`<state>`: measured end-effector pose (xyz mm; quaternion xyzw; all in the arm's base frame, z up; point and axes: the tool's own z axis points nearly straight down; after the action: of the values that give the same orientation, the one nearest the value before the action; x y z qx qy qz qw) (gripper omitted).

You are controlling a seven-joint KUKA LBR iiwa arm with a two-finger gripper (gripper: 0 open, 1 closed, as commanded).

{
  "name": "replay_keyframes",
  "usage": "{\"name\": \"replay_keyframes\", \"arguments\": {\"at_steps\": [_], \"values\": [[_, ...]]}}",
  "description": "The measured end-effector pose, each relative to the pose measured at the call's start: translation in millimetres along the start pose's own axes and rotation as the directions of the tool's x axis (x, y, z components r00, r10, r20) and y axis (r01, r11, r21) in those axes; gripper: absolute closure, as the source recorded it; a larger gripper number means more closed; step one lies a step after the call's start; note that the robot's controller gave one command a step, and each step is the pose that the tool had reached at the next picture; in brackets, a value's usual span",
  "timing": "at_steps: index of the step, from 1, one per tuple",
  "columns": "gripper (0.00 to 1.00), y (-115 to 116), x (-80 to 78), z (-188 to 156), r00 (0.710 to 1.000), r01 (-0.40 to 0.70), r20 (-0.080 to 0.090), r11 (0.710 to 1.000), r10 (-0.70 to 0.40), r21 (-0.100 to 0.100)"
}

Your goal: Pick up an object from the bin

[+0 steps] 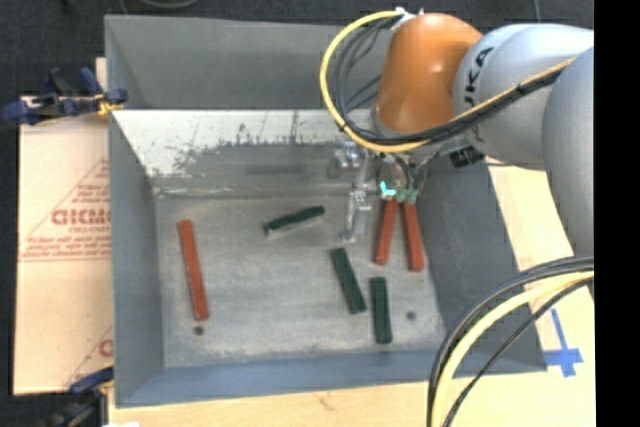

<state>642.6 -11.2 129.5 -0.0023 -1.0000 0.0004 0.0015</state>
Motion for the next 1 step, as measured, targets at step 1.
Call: {"name": "replay_keyframes", "arguments": {"at_steps": [1], "values": [[0.00, 52.7, -8.8, 60.7, 0.973, 0.231, 0.003, 0.973, -0.231, -0.001]]}}
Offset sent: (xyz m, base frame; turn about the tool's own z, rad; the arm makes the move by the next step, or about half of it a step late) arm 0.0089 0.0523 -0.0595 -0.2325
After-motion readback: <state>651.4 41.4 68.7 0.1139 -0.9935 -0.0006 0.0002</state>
